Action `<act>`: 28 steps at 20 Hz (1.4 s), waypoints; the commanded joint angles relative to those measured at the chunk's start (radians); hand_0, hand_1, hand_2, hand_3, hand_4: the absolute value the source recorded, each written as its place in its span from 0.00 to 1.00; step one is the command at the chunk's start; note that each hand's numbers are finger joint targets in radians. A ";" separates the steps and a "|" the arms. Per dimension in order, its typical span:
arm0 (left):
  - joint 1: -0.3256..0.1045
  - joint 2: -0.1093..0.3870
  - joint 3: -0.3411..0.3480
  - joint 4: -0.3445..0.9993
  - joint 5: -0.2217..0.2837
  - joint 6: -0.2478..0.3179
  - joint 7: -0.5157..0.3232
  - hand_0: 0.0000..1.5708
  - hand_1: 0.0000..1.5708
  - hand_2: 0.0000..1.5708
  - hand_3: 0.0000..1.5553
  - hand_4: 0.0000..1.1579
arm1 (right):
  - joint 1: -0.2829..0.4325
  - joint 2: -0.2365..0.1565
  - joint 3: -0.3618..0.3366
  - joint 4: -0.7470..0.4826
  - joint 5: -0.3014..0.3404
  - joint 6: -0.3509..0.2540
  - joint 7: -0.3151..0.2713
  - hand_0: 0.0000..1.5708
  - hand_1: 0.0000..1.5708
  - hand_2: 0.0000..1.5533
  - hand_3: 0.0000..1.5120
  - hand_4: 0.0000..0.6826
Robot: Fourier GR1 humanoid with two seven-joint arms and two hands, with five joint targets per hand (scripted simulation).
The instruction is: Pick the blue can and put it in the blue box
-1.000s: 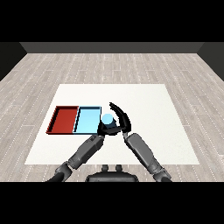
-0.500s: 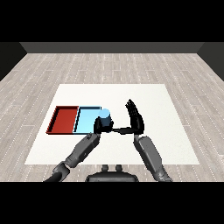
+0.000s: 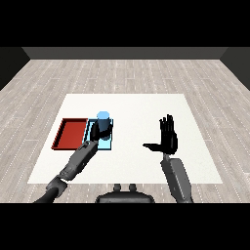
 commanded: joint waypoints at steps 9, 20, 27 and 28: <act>-0.122 0.112 -0.049 0.338 -0.175 0.093 0.295 1.00 1.00 0.98 0.93 0.86 | -0.038 0.003 -0.061 0.053 -0.040 0.016 0.017 0.00 0.00 0.00 0.00 0.00; -0.268 -0.076 -0.036 0.783 -0.210 0.098 0.536 0.57 0.57 0.52 0.37 0.73 | -0.026 0.005 -0.098 0.139 -0.070 0.069 -0.022 0.00 0.00 0.00 0.00 0.00; -0.250 -0.055 0.026 0.855 -0.190 0.046 0.487 0.15 0.15 0.00 0.00 0.40 | -0.005 -0.035 -0.157 0.195 -0.089 0.142 -0.079 0.00 0.00 0.00 0.00 0.00; -0.252 -0.018 0.029 0.852 -0.196 -0.005 0.487 0.00 0.00 0.00 0.00 0.00 | -0.003 -0.017 -0.132 0.175 -0.050 0.091 -0.063 0.00 0.00 0.00 0.00 0.00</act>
